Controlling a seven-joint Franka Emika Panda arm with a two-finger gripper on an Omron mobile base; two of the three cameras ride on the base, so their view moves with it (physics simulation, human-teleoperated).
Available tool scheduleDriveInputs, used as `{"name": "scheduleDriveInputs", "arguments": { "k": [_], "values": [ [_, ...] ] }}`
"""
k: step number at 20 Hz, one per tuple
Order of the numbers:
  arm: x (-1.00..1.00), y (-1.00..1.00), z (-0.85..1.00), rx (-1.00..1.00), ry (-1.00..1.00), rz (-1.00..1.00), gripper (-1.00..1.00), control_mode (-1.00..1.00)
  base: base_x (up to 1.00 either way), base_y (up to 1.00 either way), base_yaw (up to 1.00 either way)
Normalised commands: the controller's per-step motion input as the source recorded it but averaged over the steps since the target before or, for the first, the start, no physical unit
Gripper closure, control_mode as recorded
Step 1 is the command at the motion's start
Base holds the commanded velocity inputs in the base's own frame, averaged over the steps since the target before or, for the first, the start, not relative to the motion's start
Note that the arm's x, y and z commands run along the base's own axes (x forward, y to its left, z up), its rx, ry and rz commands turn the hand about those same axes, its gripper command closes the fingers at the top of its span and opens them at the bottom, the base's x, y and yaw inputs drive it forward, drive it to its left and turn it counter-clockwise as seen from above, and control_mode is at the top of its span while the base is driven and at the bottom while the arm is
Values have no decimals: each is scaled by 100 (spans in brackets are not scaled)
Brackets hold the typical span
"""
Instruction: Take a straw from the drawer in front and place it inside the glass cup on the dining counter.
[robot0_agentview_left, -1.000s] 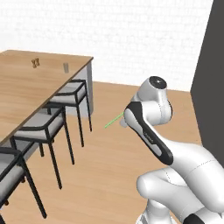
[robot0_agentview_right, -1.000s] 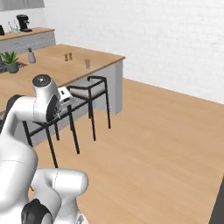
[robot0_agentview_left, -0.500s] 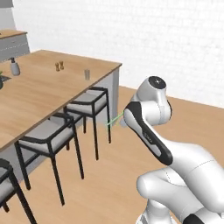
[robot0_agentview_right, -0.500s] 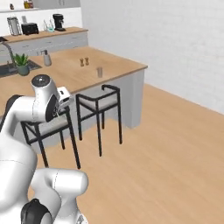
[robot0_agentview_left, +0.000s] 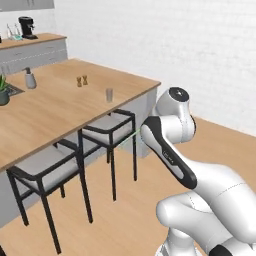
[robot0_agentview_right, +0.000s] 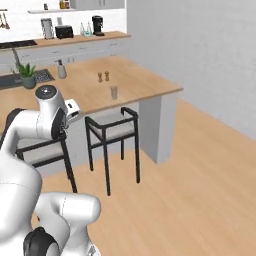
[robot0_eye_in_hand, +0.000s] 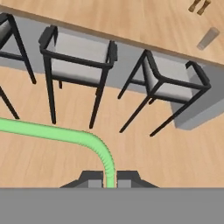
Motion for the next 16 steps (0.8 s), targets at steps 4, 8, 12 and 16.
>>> {"name": "scheduleDriveInputs", "arguments": {
  "k": [4,8,12,16],
  "values": [
    [0,0,0,0,0,0,100,100,72,-83,37],
    [0,0,0,0,0,0,100,100,72,-84,37],
    [0,0,0,0,0,0,100,100,73,-83,37],
    [0,0,0,0,0,0,100,100,72,-82,37]
  ]
}}
